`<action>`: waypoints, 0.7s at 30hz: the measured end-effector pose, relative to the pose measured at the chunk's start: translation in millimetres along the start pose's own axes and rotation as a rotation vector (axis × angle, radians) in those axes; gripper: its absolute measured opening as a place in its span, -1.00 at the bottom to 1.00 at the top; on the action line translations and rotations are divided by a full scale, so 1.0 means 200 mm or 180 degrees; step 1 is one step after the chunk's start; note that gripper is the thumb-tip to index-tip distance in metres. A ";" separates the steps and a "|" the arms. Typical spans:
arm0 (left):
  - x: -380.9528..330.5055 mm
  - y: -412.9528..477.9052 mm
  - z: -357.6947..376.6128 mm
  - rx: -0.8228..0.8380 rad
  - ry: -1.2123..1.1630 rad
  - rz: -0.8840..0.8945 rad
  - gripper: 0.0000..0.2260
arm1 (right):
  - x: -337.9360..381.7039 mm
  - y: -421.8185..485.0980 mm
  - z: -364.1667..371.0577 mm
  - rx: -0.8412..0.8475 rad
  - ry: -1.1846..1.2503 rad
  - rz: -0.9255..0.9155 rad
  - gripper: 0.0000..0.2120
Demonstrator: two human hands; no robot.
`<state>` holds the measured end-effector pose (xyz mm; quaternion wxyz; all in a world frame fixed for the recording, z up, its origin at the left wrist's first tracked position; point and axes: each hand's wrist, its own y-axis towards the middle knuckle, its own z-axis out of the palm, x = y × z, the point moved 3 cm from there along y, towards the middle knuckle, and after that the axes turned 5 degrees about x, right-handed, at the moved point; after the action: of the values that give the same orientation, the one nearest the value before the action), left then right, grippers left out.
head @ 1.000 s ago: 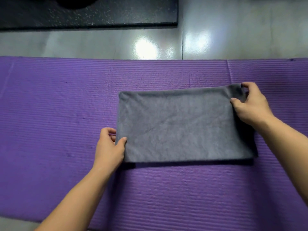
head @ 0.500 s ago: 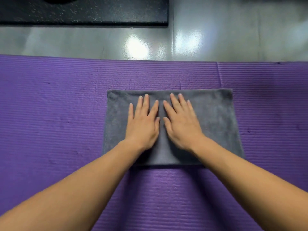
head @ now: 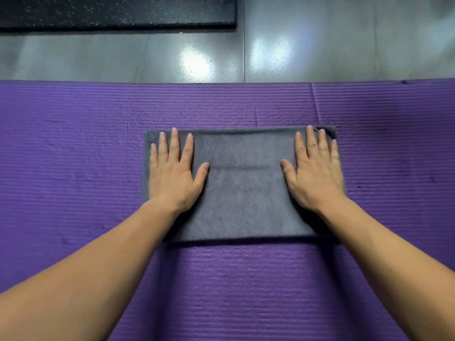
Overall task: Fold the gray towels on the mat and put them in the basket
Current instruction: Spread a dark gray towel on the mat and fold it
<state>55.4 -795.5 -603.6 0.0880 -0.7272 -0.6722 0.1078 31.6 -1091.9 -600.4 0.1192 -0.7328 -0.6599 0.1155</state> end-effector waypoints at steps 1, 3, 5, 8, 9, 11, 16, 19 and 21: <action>-0.03 -0.03 -0.02 -0.0042 0.0015 0.0005 -0.30 | 0.05 -0.04 -0.01 -0.0071 0.0040 -0.0105 -0.24; -0.14 -0.16 -0.02 -0.0229 -0.0002 0.0348 -0.38 | 0.24 -0.19 0.02 -0.0260 0.0124 -0.0678 -0.30; -0.24 -0.33 0.04 -0.0223 -0.0070 0.0753 -0.43 | 0.42 -0.36 0.10 -0.0237 0.0225 -0.1147 -0.34; -0.20 -0.46 0.15 -0.0045 0.0022 0.0594 -0.42 | 0.44 -0.44 0.18 -0.0128 0.0109 -0.1171 -0.35; -0.15 -0.46 0.17 -0.0035 0.0081 0.0541 -0.40 | 0.39 -0.43 0.19 -0.0151 0.0062 -0.1094 -0.34; -0.03 -0.46 0.17 -0.0027 0.0174 0.0526 -0.34 | 0.26 -0.41 0.20 -0.0137 -0.0002 -0.0893 -0.30; 0.16 -0.45 0.17 0.0035 0.0236 0.0482 -0.27 | -0.18 -0.46 0.24 -0.0082 -0.0182 -0.0590 -0.25; 0.23 -0.46 0.17 0.0065 0.0216 0.0543 -0.27 | -0.22 -0.47 0.24 -0.0072 -0.0162 -0.0585 -0.26; 0.25 -0.46 0.16 0.0072 0.0240 0.0621 -0.28 | -0.21 -0.46 0.24 -0.0052 -0.0079 -0.0598 -0.26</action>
<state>-38.5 -739.4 -610.2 0.1105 -0.7917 -0.5931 0.0960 -75.3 -1123.2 -615.0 0.1154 -0.6670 -0.7281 0.1075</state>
